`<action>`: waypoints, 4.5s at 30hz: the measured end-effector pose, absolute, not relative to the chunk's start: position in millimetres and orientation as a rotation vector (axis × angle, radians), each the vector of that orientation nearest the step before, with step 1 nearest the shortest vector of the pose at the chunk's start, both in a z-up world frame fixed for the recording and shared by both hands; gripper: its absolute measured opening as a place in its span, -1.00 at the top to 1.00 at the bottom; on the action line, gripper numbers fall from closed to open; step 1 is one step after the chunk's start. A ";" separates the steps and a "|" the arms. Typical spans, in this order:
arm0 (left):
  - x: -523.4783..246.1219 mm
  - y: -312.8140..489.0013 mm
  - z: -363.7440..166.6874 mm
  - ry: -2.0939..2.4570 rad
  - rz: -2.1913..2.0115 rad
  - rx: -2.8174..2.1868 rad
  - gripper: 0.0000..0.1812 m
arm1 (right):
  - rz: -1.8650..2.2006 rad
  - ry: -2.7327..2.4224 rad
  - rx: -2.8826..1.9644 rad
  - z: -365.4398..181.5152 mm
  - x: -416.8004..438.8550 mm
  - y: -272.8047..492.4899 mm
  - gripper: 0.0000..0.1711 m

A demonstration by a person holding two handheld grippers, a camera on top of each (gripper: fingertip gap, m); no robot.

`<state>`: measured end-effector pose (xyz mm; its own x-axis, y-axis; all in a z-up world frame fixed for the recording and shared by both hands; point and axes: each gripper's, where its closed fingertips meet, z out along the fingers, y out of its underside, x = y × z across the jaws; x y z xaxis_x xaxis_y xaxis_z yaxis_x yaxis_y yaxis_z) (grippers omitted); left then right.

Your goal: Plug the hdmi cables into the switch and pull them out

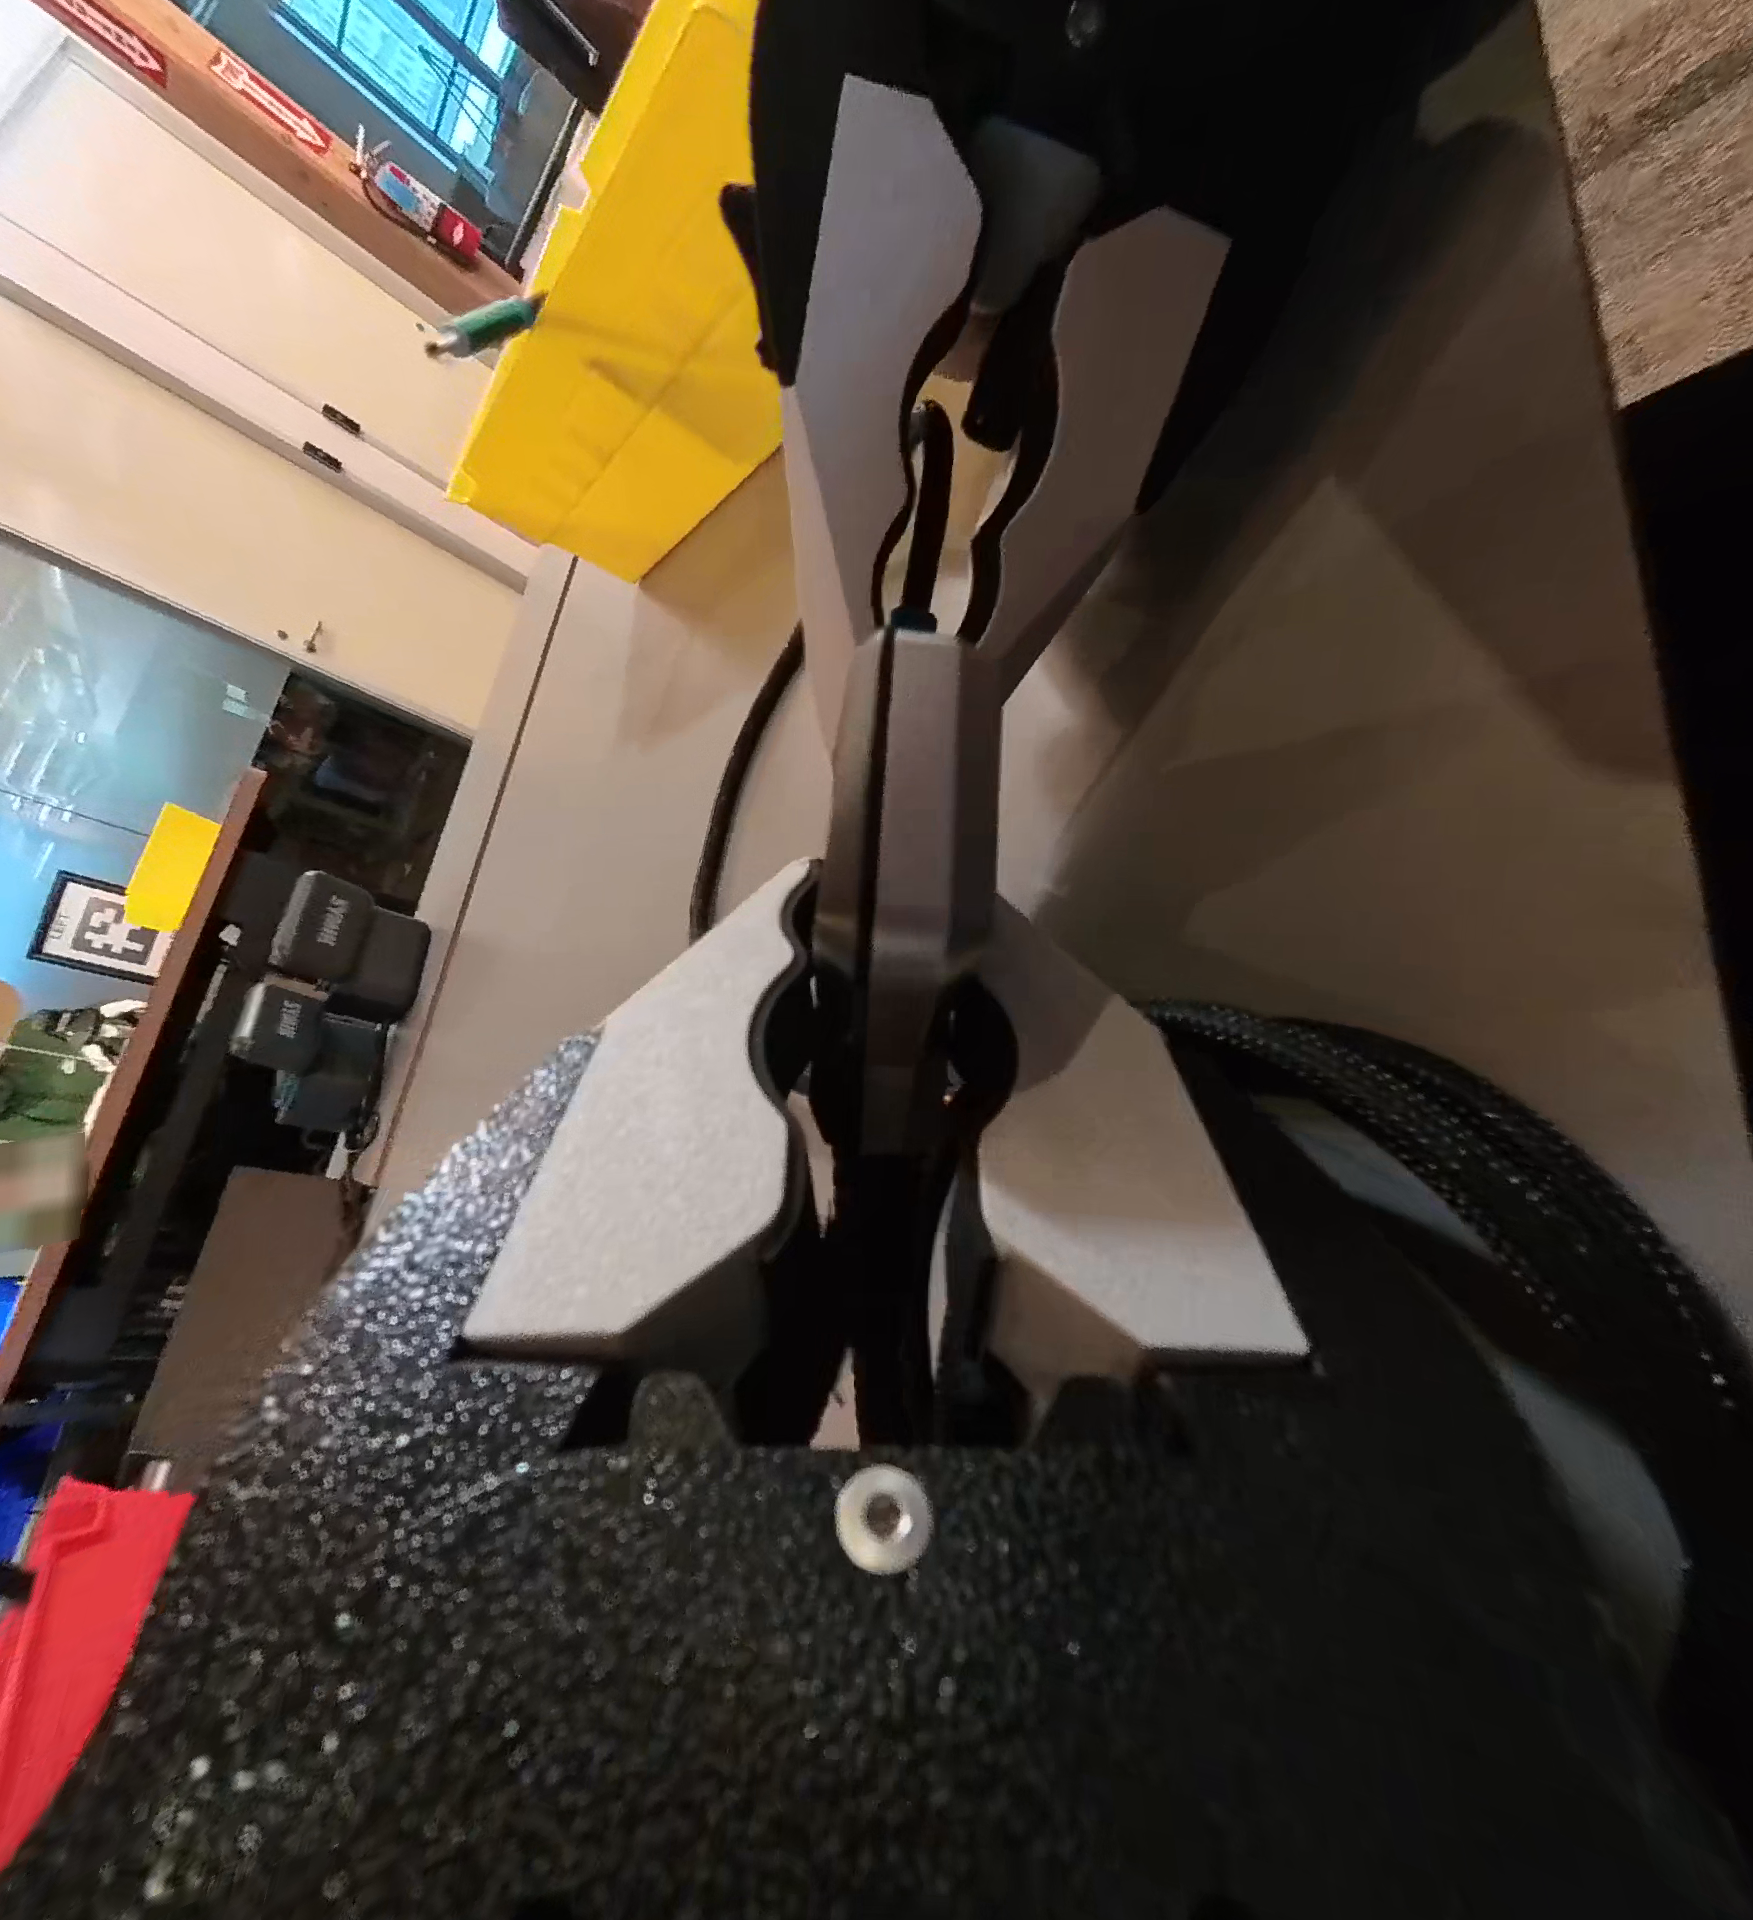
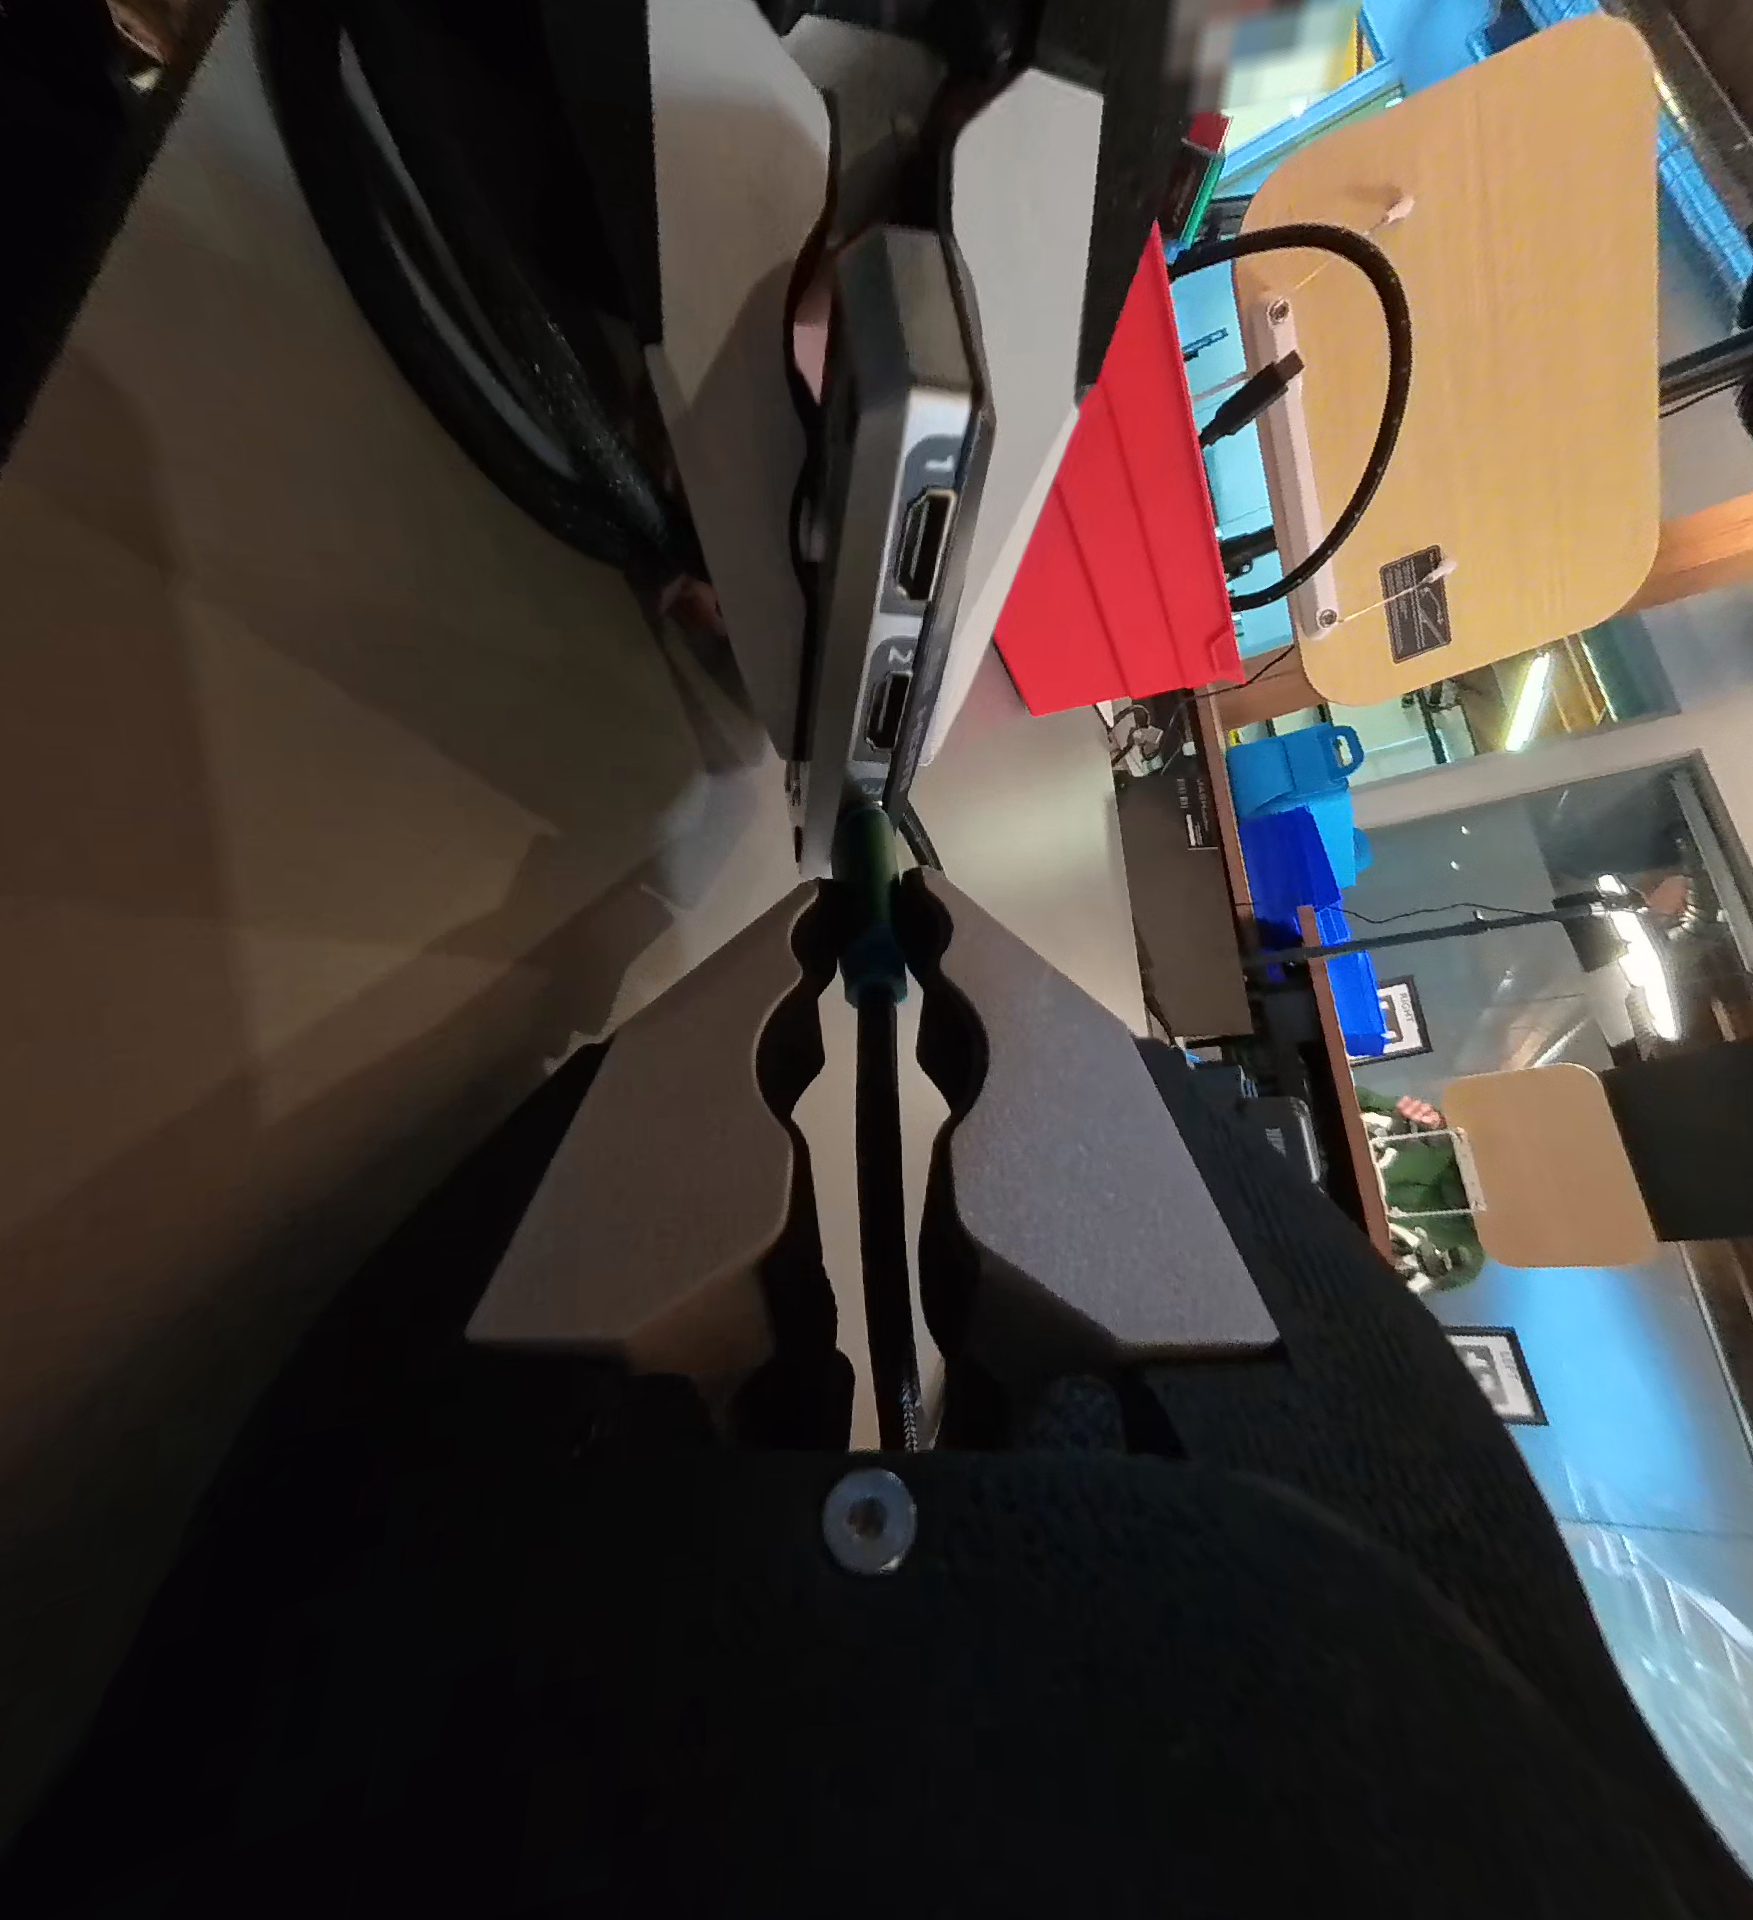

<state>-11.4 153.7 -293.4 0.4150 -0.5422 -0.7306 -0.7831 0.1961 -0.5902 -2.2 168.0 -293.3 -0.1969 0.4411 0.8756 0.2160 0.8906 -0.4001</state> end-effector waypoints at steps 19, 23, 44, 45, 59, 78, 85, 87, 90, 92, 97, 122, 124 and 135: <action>-17.7 161.8 -294.7 1.207 0.302 -1.515 0.79 | 0.213 -1.766 -0.598 -296.8 -7.5 180.9 0.78; -20.7 166.4 -295.5 1.191 0.333 -1.528 0.79 | 0.126 -1.780 -0.577 -302.6 -12.0 183.9 0.64; -32.8 182.2 -287.4 1.024 0.351 -1.585 0.25 | -0.122 -1.703 -0.565 -296.0 -20.9 203.3 0.86; -32.2 181.9 -287.3 1.033 0.365 -1.578 0.26 | -0.120 -1.701 -0.565 -295.7 -20.8 203.0 0.86; -20.7 182.4 -303.2 1.172 0.419 -1.608 0.76 | -0.124 -1.700 -0.581 -295.1 -21.1 203.5 0.86; -23.2 188.2 -303.9 1.128 0.462 -1.643 0.77 | -0.248 -1.675 -0.530 -294.6 -25.2 209.7 0.74; -22.4 188.1 -303.5 1.139 0.477 -1.631 0.78 | -0.262 -1.698 -0.533 -298.1 -25.5 209.2 0.78; -22.3 187.0 -302.9 1.167 0.506 -1.616 0.78 | -0.258 -1.705 -0.556 -297.0 -24.2 209.1 0.86; -20.8 183.2 -293.5 1.237 0.640 -1.496 0.78 | -0.224 -1.690 -0.487 -289.5 -20.6 202.7 0.88; -18.3 179.0 -293.8 1.255 0.612 -1.480 0.78 | -0.192 -1.699 -0.454 -289.7 -17.4 197.3 0.88; -14.6 164.7 -292.3 1.282 0.540 -1.449 0.77 | -0.047 -1.721 -0.403 -288.8 -12.5 179.6 0.88; -68.4 179.2 -291.6 1.012 0.463 -1.635 0.79 | -0.134 -1.212 -0.660 -109.5 75.6 256.7 0.89; -68.4 178.7 -291.8 1.020 0.474 -1.629 0.78 | -0.174 -1.136 -0.678 -61.4 105.4 262.6 0.89; -66.3 176.2 -287.9 1.033 0.481 -1.589 0.78 | -0.324 -1.074 -0.954 14.8 212.5 334.8 0.89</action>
<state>-66.3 176.2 -287.9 0.5328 -0.3626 -0.7646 -0.8185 0.0084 -0.5744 212.5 334.8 14.8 0.4764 0.2077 0.8544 0.6450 0.5779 -0.5001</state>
